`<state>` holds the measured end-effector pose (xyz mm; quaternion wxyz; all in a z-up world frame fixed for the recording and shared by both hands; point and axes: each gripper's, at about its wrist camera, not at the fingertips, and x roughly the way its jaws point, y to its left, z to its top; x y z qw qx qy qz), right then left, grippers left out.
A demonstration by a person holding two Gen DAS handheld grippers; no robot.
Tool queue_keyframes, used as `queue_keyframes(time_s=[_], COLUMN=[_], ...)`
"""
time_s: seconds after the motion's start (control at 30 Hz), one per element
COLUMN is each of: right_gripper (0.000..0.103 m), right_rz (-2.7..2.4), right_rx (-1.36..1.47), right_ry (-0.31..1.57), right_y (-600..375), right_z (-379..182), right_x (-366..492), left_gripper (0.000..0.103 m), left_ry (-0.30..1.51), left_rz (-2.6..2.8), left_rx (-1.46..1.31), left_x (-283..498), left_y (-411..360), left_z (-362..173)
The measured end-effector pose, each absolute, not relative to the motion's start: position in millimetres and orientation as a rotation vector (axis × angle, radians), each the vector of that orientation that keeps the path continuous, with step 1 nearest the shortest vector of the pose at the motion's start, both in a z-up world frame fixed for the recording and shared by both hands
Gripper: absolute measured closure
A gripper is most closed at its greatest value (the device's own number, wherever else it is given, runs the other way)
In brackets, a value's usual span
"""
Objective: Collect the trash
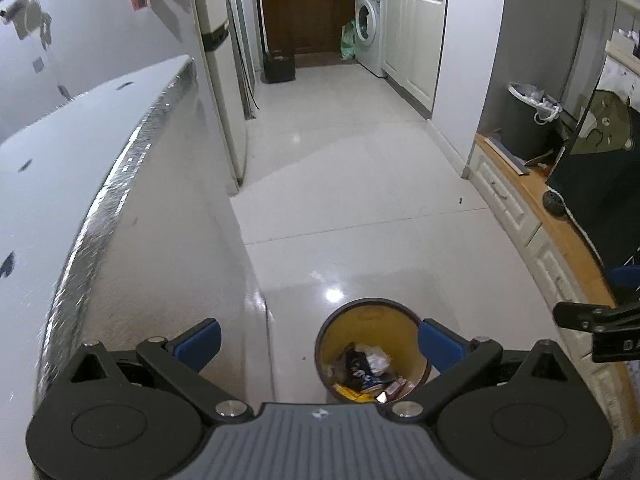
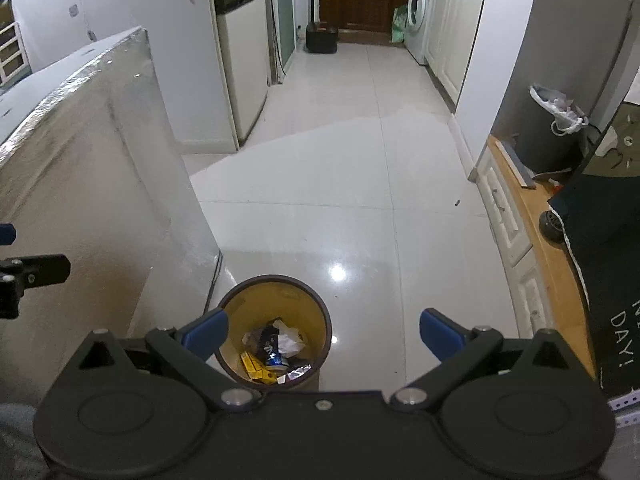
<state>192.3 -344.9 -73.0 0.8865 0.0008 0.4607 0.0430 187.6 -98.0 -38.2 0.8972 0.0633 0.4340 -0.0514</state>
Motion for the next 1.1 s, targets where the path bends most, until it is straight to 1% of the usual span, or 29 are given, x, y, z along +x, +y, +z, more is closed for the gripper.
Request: queue_keyframes(time_s=[0.23,0.5,0.73,1.1], right_gripper=[0.000,0.000,0.000,0.000], right_rz=[0.090,0.066,0.030,0.029], right_rx=[0.042,0.022,0.011,0.038], right_ry=[0.932,0.856,0.798,0.773], right_y=[-339,-327,-324,-319], right_z=[-66,-56,-49,-49], right_x=[153,118,101,86], left_gripper=[0.000,0.000,0.000,0.000], left_ry=[0.901,0.862,0.853,0.820], left_rz=[-0.115,-0.095,-0.094,-0.105], left_rx=[0.082,0.071,0.057,0.081], left_x=[162,136,121,103], left_y=[-84,-73,-65,-66], left_z=[-45,-47,-51,-52])
